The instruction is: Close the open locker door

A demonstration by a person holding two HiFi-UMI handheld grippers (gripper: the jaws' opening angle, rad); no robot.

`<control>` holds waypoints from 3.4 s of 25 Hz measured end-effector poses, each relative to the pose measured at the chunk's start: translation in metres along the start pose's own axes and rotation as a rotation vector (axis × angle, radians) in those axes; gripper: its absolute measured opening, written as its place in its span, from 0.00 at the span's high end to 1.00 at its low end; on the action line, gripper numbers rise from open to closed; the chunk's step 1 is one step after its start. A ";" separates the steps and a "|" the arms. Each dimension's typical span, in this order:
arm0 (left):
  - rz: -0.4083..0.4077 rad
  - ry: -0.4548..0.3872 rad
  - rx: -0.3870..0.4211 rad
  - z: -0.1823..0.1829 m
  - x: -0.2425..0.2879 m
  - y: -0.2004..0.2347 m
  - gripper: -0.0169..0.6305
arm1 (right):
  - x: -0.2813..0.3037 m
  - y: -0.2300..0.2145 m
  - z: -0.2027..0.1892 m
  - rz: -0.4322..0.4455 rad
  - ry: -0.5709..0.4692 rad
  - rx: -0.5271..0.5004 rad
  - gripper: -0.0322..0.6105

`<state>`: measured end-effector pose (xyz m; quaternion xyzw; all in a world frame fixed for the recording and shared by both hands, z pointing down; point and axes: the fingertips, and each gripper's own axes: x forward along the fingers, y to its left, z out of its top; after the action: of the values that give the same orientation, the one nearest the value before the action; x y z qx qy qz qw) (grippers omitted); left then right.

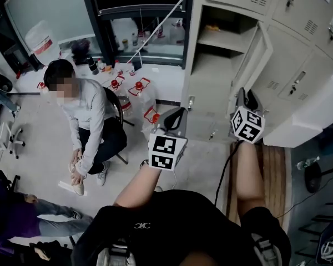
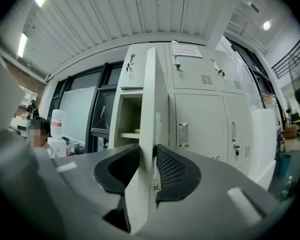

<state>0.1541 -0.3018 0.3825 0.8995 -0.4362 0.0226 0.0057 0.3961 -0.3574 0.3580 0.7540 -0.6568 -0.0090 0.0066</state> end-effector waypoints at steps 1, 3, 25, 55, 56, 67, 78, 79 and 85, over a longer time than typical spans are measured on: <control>0.005 0.002 -0.003 -0.001 -0.001 0.004 0.97 | 0.002 0.004 0.000 -0.002 -0.002 0.002 0.77; 0.015 0.004 -0.007 -0.004 -0.004 0.013 0.97 | 0.005 0.013 0.000 -0.001 -0.004 0.009 0.77; 0.047 -0.018 -0.011 -0.006 -0.013 0.116 0.97 | 0.069 0.111 0.002 -0.033 0.019 0.018 0.77; 0.186 -0.028 0.020 0.002 -0.028 0.205 0.97 | 0.214 0.166 0.003 -0.092 0.071 -0.035 0.80; 0.193 -0.027 0.022 0.002 -0.030 0.207 0.97 | 0.218 0.167 0.003 -0.092 0.072 -0.039 0.80; 0.256 -0.011 0.032 0.000 -0.042 0.224 0.97 | 0.247 0.163 0.004 -0.049 0.055 0.004 0.86; 0.232 -0.014 0.027 0.005 -0.023 0.204 0.97 | 0.188 0.175 0.041 0.100 -0.086 0.014 0.91; 0.225 -0.016 0.026 0.006 -0.020 0.200 0.97 | 0.173 0.177 0.047 0.124 -0.111 0.014 0.93; 0.186 -0.028 0.020 0.008 -0.003 0.173 0.97 | 0.079 0.190 0.056 0.236 -0.208 0.015 0.93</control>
<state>0.0168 -0.4072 0.3728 0.8553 -0.5178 0.0148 -0.0115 0.2175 -0.4620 0.3057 0.6667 -0.7379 -0.0813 -0.0660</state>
